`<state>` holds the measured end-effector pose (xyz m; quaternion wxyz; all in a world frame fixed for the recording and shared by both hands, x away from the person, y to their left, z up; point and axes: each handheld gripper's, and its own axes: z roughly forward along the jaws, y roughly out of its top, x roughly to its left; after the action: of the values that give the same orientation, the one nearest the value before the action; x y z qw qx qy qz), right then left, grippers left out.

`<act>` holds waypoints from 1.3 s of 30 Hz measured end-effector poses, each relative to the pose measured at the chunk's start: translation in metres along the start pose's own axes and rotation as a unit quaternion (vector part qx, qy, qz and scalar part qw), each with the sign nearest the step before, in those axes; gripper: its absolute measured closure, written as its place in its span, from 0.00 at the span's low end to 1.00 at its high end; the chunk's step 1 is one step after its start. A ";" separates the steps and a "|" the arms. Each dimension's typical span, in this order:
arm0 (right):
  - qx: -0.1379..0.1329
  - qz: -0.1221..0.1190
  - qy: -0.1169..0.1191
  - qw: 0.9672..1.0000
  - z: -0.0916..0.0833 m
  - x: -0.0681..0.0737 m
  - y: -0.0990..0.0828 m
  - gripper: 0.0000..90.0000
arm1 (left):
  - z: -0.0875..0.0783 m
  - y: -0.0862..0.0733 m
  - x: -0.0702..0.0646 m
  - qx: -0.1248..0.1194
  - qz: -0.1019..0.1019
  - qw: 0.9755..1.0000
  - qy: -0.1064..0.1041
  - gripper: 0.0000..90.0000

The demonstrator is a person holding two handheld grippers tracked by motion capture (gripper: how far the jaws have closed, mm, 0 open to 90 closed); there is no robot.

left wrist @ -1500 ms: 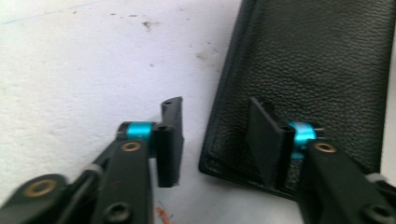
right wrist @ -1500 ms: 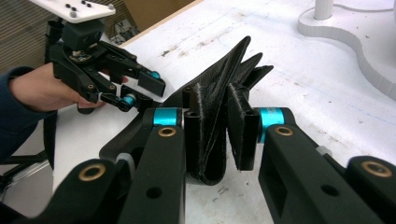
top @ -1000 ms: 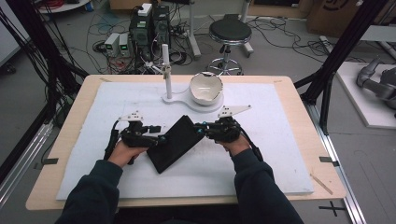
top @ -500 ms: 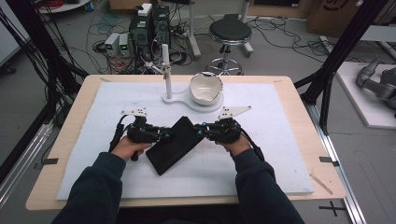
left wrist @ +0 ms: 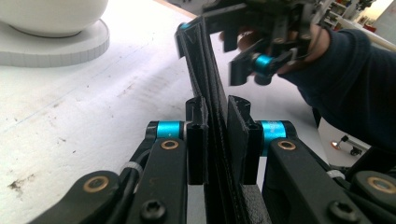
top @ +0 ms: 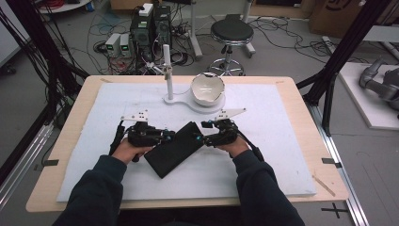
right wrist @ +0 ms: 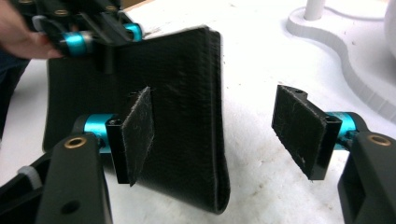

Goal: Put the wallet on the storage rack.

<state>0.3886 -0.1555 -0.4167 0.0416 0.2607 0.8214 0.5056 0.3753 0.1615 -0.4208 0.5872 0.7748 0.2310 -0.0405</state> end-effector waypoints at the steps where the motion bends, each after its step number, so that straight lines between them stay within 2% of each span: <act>1: 0.002 0.008 0.006 1.000 0.002 -0.001 -0.001 0.34 | 0.000 0.000 0.000 0.000 0.000 1.000 0.000 0.86; 2: 0.004 0.016 0.018 1.000 0.005 -0.002 -0.002 0.34 | 0.000 0.000 0.000 -0.002 0.003 1.000 -0.002 0.86; 3: 0.004 0.016 0.018 1.000 0.005 -0.002 -0.002 0.34 | 0.000 0.000 0.000 -0.002 0.003 1.000 -0.002 0.86; 4: 0.007 0.016 0.039 0.999 0.011 -0.002 -0.004 0.34 | 0.002 0.000 -0.001 -0.002 0.006 1.000 -0.007 0.86; 6: 0.012 0.008 0.061 0.998 0.016 0.000 -0.004 0.35 | 0.003 0.001 -0.003 -0.003 0.016 1.000 -0.008 0.86; 8: 0.020 -0.011 0.085 0.996 0.020 0.004 -0.003 0.45 | 0.004 0.001 -0.004 0.000 0.018 1.000 -0.001 0.86; 9: 0.023 -0.022 0.080 0.996 0.021 0.006 -0.002 0.45 | 0.003 0.001 -0.004 0.002 0.019 1.000 0.003 0.86; 11: 0.026 -0.026 0.074 0.997 0.019 0.005 -0.001 0.62 | 0.003 0.001 -0.004 0.011 0.022 0.999 0.026 0.84; 12: 0.025 -0.015 0.086 0.996 0.017 0.002 0.000 0.67 | 0.003 0.002 -0.004 0.011 0.021 0.999 0.036 0.82; 13: 0.026 0.002 0.095 0.995 0.015 0.000 0.001 0.71 | 0.002 0.002 -0.005 0.009 0.017 0.998 0.054 0.78; 14: 0.030 0.009 0.095 0.995 0.012 -0.001 0.001 0.75 | 0.000 0.004 -0.004 0.004 0.014 0.997 0.078 0.74; 15: 0.031 0.009 0.090 0.995 0.010 -0.002 0.002 0.76 | -0.003 0.005 -0.004 -0.002 0.008 0.996 0.094 0.65; 18: 0.008 0.011 0.070 0.997 -0.002 -0.006 0.005 0.80 | -0.020 0.007 -0.002 -0.016 -0.007 0.989 0.146 0.53; 20: -0.016 0.013 0.043 0.999 -0.015 -0.009 0.007 0.83 | -0.034 0.007 -0.002 -0.027 -0.007 0.986 0.166 0.51; 21: -0.028 0.012 0.033 0.999 -0.022 -0.012 0.008 0.83 | -0.042 0.007 -0.002 -0.032 -0.006 0.982 0.184 0.49; 22: -0.038 0.011 0.015 0.999 -0.030 -0.014 0.008 0.84 | -0.042 0.007 -0.002 -0.032 -0.006 0.982 0.184 0.48; 23: -0.045 0.008 0.001 0.999 -0.037 -0.015 0.008 0.85 | -0.054 0.006 -0.003 -0.046 -0.004 0.978 0.202 0.48; 26: -0.055 0.007 -0.037 0.998 -0.052 -0.019 0.008 0.85 | -0.071 0.000 -0.005 -0.062 -0.003 0.970 0.234 0.47; 28: -0.062 0.002 -0.058 0.996 -0.060 -0.019 0.008 0.85 | -0.081 -0.005 -0.005 -0.068 -0.005 0.966 0.249 0.47; 29: -0.066 -0.005 -0.068 0.995 -0.064 -0.019 0.008 0.85 | -0.081 -0.005 -0.005 -0.068 -0.005 0.966 0.249 0.47; 30: -0.066 -0.013 -0.079 0.995 -0.066 -0.017 0.008 0.85 | -0.088 -0.011 -0.006 -0.073 -0.007 0.962 0.263 0.47; 31: -0.067 -0.019 -0.083 0.994 -0.068 -0.017 0.009 0.85 | -0.091 -0.014 -0.006 -0.076 -0.008 0.961 0.267 0.47; 34: -0.066 -0.036 -0.080 0.994 -0.068 -0.011 0.010 0.85 | -0.096 -0.022 -0.005 -0.079 -0.015 0.959 0.272 0.48; 39: -0.076 -0.047 -0.054 0.995 -0.068 -0.003 0.012 0.84 | -0.096 -0.027 -0.003 -0.076 -0.023 0.959 0.273 0.48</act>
<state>0.3733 -0.2080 -0.3740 0.1294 0.2443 0.7886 0.5493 0.3416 0.2550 -0.4145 0.5579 0.7040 0.4025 0.1764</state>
